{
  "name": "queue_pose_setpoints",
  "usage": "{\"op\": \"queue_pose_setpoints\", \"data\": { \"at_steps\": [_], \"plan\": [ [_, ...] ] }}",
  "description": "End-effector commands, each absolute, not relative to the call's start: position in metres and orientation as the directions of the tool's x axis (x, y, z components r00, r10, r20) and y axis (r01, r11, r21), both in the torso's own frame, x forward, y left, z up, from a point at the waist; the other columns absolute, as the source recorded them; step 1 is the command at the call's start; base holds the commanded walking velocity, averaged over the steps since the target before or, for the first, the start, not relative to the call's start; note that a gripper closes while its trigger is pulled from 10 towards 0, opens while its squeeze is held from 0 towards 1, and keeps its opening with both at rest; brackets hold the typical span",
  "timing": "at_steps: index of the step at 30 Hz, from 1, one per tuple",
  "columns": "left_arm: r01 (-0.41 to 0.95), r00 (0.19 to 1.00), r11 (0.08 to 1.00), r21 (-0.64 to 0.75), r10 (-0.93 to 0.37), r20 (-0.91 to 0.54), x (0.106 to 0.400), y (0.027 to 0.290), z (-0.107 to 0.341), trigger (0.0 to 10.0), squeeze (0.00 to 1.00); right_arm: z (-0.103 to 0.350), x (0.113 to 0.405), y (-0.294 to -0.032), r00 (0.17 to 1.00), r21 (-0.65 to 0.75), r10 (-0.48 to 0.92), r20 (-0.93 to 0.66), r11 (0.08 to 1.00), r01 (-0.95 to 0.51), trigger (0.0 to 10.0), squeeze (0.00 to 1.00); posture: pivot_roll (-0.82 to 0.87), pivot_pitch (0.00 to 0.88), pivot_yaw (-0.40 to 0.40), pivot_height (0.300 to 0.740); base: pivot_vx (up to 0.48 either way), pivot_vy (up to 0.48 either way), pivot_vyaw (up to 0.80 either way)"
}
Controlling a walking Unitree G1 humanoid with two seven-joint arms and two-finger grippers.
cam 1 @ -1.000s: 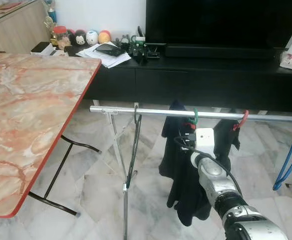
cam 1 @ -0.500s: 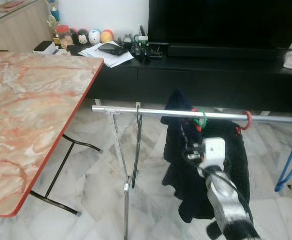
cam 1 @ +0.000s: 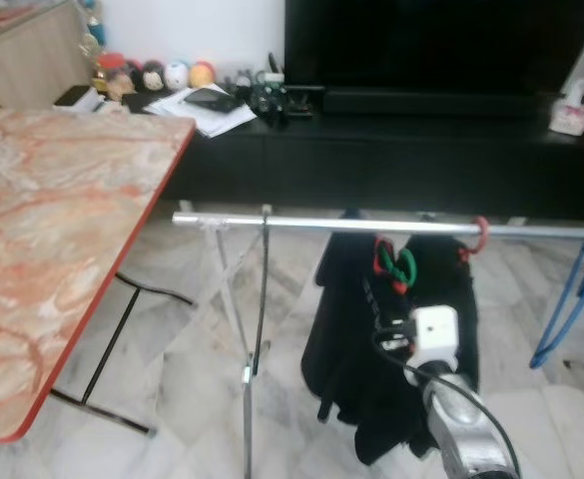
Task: Hang hanger
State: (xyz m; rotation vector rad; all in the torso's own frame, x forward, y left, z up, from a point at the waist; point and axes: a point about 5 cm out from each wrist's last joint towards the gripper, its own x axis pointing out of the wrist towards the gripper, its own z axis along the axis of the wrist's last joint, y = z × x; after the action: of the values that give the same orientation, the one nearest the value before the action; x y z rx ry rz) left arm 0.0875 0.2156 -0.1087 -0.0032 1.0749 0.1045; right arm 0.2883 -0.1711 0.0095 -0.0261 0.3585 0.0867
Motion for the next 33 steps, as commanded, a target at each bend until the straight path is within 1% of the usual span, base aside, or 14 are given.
{"op": "queue_pose_setpoints", "data": {
  "at_steps": [1,2,5,8,19,23,26,33],
  "plan": [
    [-0.087,0.419,0.994,0.059,0.090,-0.904,0.071,0.214,-0.113,10.0,0.00,-0.002,0.284,-0.162,0.906,0.036,0.112,-0.409,0.994,-0.107,10.0,0.00,-0.03,0.008,0.000,0.740,0.000,0.000,0.00],
    [-0.084,0.413,0.994,0.073,0.101,-0.905,0.070,0.215,-0.113,10.0,0.00,-0.005,0.283,-0.157,0.894,0.049,0.133,-0.428,0.991,-0.124,10.0,0.00,-0.02,0.007,0.000,0.740,0.000,0.000,0.00],
    [-0.095,0.414,0.993,0.077,0.109,-0.904,0.069,0.216,-0.113,10.0,0.00,-0.015,0.276,-0.153,0.867,0.066,0.135,-0.480,0.991,-0.118,10.0,0.00,-0.01,0.006,0.001,0.740,0.000,0.000,0.00],
    [-0.100,0.415,0.992,0.081,0.115,-0.902,0.069,0.216,-0.113,10.0,0.00,-0.024,0.269,-0.152,0.845,0.064,0.135,-0.517,0.991,-0.119,10.0,0.00,-0.01,0.007,0.003,0.740,0.000,0.000,0.00],
    [-0.066,0.403,0.993,0.095,0.113,-0.908,0.067,0.217,-0.113,10.0,0.00,-0.045,0.244,-0.165,0.797,0.050,0.074,-0.600,0.997,-0.054,10.0,0.00,-0.02,0.000,0.022,0.740,0.000,0.000,0.00],
    [-0.064,0.400,0.994,0.094,0.112,-0.909,0.068,0.215,-0.114,10.0,0.00,-0.045,0.243,-0.168,0.803,0.059,0.056,-0.593,0.998,-0.027,10.0,0.00,-0.02,0.000,0.017,0.740,0.000,0.000,0.00],
    [-0.069,0.408,0.994,0.088,0.108,-0.906,0.074,0.211,-0.113,10.0,0.00,-0.045,0.244,-0.170,0.803,0.048,0.054,-0.593,0.998,-0.032,10.0,0.00,-0.02,0.000,0.015,0.740,0.000,0.000,0.00],
    [-0.064,0.410,0.994,0.088,0.106,-0.906,0.075,0.210,-0.114,10.0,0.00,-0.044,0.245,-0.171,0.808,0.050,0.055,-0.587,0.998,-0.031,10.0,0.00,-0.02,0.000,0.014,0.740,0.000,0.000,0.00]
  ]
}}
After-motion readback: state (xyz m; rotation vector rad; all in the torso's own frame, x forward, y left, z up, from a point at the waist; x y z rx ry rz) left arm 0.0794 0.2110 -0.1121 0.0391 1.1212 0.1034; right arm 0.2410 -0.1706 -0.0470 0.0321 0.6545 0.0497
